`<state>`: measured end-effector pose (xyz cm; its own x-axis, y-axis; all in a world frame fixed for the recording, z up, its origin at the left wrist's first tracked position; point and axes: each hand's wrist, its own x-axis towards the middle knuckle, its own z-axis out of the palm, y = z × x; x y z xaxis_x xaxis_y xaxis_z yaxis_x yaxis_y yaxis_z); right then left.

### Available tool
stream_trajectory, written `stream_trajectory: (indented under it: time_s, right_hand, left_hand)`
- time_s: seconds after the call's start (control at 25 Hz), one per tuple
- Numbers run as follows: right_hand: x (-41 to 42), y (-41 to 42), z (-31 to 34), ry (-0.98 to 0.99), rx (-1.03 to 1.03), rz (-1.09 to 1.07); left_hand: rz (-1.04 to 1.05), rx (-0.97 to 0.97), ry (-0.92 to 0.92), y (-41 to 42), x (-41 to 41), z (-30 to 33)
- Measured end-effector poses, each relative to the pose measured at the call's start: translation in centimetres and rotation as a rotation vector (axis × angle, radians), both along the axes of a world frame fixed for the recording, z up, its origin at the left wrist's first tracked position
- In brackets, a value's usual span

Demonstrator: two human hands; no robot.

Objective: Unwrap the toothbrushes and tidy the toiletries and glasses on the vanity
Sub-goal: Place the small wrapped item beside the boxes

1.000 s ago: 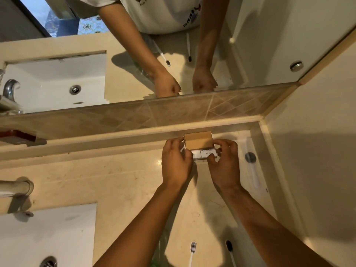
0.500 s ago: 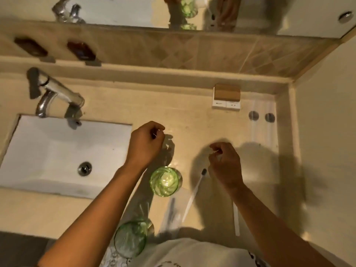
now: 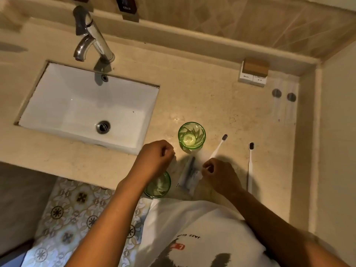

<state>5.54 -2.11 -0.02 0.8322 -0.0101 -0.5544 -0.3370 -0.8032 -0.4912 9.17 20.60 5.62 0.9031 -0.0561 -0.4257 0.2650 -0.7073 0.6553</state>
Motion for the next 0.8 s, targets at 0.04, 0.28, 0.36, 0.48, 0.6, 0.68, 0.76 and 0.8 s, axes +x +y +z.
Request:
stream_trajectory:
  time_s: [0.04,0.28,0.36,0.48,0.6,0.68,0.76,0.8]
  right_hand:
    - [-0.4,0.4,0.1,0.016,-0.022,0.008]
    - [-1.6,0.8,-0.8,0.094,-0.084,-0.019]
    - [-1.5,1.0,-1.5,0.151,-0.081,-0.048]
    - [-2.1,1.6,-2.4,0.181,-0.063,-0.11]
    - [-2.8,1.7,-3.0,0.16,-0.025,-0.134]
    - [-2.9,1.9,-2.8,0.194,0.025,-0.178]
    - [-3.0,2.0,-2.7,0.245,0.111,-0.212]
    - [-3.0,2.1,-2.6,0.263,0.172,-0.232]
  left_hand:
    - [-0.082,0.041,0.023,-0.1,-0.1,-0.6]
    - [-0.487,0.205,0.191,-0.9,1.0,-3.8]
    - [-0.6,0.258,0.241,-1.3,1.7,-4.3]
    - [-0.669,0.233,0.292,-2.5,2.6,-4.2]
    - [-0.635,0.16,0.319,-3.3,3.1,-4.3]
    - [-0.566,0.071,0.351,-3.5,3.0,-4.7]
    - [-0.526,0.024,0.367,-3.8,2.9,-4.9]
    - [-0.513,0.022,0.362,-3.9,2.8,-4.8]
